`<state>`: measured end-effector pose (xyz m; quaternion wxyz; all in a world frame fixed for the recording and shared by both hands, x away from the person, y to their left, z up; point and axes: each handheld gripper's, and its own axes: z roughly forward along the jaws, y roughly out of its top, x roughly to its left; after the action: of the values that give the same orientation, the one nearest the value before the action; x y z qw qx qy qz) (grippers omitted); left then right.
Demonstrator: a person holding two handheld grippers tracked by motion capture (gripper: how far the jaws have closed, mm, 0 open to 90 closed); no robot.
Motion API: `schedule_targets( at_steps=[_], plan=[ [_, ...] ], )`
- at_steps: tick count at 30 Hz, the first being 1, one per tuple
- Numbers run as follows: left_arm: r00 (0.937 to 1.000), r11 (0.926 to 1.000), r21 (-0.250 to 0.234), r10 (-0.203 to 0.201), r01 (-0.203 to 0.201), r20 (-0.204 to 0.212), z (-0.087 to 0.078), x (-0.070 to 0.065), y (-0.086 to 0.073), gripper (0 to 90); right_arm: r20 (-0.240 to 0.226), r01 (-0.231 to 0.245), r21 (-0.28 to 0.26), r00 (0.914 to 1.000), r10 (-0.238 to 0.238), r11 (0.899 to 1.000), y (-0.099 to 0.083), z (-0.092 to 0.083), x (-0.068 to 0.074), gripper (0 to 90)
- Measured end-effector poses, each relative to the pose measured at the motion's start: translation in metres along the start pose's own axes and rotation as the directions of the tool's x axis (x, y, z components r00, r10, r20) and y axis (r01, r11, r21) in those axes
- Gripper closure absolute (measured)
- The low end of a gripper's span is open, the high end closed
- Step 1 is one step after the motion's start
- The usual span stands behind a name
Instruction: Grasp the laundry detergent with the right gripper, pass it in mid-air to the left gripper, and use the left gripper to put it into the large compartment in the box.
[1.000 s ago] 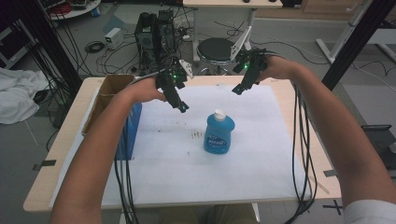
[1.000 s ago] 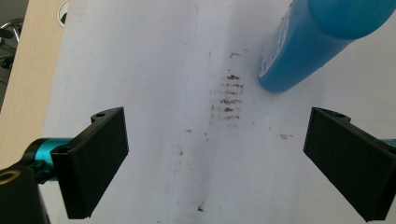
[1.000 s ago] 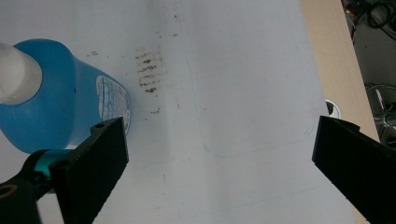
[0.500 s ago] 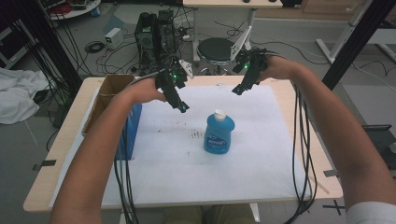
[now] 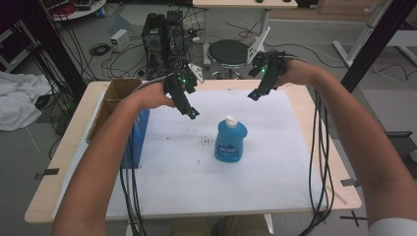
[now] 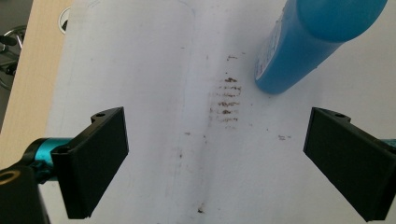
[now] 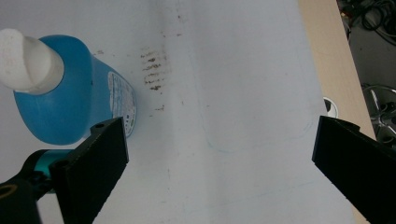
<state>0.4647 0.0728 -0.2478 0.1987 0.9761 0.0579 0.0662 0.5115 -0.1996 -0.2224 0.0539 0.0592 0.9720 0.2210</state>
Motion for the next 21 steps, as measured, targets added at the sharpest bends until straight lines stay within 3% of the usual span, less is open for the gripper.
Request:
schedule_targets(
  at_steps=[1, 4, 6, 10, 11, 12, 13, 16, 17, 21],
  plan=[
    [0.9998, 0.9996, -0.022, -0.019, 0.019, 0.002, 0.001, -0.001, -0.001, 6.6, -0.004, -0.002, -0.005, 1.0, 0.002, 1.0, -0.003, 0.001, 0.001, 2.6],
    [0.9999, 0.9997, -0.019, 0.013, -0.013, 0.006, 0.0, 0.0, -0.002, 6.6, -0.007, -0.008, -0.005, 0.9999, 0.008, 1.0, -0.007, 0.002, 0.004, 2.6],
    [1.0, 0.9991, -0.043, -0.002, 0.002, 0.007, 0.003, -0.003, -0.002, 6.6, -0.008, -0.009, -0.013, 0.9999, 0.009, 1.0, -0.01, 0.002, 0.007, 2.6],
    [0.9996, 0.9988, -0.041, 0.027, -0.027, 0.004, 0.002, -0.004, -0.002, 6.6, -0.006, -0.009, -0.034, 0.9999, 0.009, 0.999, -0.016, -0.002, 0.014, 2.5],
    [0.9999, 0.9982, -0.059, 0.011, -0.011, 0.008, 0.004, -0.006, -0.002, 6.6, -0.005, -0.016, -0.041, 0.9999, 0.016, 0.999, -0.017, -0.003, 0.017, 2.6],
    [0.9992, 0.9986, -0.036, 0.038, -0.037, 0.014, 0.003, -0.005, -0.002, 6.6, -0.005, -0.014, -0.051, 0.9999, 0.014, 0.999, -0.018, -0.004, 0.019, 2.6],
    [0.9995, 0.9987, -0.043, 0.027, -0.026, 0.016, 0.004, -0.007, -0.002, 6.6, -0.007, -0.032, -0.05, 0.9995, 0.032, 0.998, -0.021, -0.005, 0.023, 2.6],
    [0.9989, 0.9981, -0.044, 0.044, -0.043, 0.018, 0.005, -0.007, -0.003, 6.6, -0.011, -0.032, -0.074, 0.9994, 0.032, 0.997, -0.026, -0.005, 0.029, 2.6],
    [0.9993, 0.9985, -0.046, 0.031, -0.03, 0.02, 0.005, -0.009, -0.003, 6.6, -0.011, -0.032, -0.074, 0.9994, 0.032, 0.997, -0.026, -0.005, 0.029, 2.6],
    [0.9985, 0.9982, -0.031, 0.052, -0.051, 0.017, 0.004, -0.009, -0.003, 6.6, -0.013, -0.045, -0.108, 0.999, 0.044, 0.993, -0.036, -0.004, 0.039, 2.5]
  ],
)
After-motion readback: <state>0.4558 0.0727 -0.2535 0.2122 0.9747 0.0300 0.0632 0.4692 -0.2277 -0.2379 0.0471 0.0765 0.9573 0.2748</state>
